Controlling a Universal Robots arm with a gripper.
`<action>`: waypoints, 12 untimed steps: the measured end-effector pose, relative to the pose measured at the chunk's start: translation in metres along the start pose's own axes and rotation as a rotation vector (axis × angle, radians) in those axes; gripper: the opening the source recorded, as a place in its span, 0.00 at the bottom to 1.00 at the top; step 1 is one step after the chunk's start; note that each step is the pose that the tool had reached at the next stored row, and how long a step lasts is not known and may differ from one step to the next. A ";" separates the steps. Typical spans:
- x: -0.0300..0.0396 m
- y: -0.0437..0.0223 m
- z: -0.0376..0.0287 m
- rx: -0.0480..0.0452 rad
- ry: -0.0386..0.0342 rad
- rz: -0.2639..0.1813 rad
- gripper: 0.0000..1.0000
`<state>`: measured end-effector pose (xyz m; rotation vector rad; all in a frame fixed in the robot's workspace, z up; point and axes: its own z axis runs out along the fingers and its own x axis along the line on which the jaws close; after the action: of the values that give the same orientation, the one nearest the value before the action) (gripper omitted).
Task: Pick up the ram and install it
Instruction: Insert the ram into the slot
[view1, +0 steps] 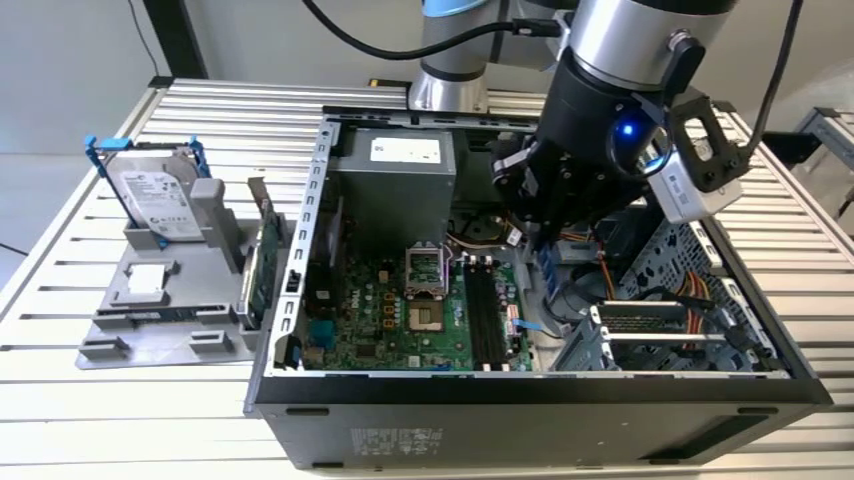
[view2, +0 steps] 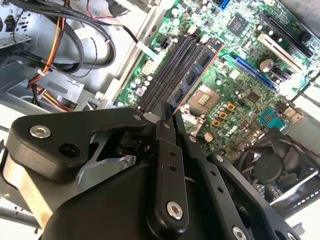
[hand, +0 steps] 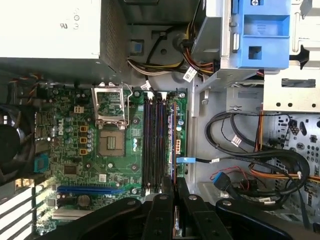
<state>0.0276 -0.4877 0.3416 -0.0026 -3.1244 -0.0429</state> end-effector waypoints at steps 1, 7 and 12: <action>0.0000 0.0000 0.0017 0.0000 0.0000 0.000 0.00; 0.0002 -0.0001 0.0039 0.0002 0.0000 0.001 0.00; 0.0006 -0.0001 0.0043 -0.0001 0.0000 0.001 0.00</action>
<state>0.0269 -0.4877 0.3373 -0.0046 -3.1244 -0.0430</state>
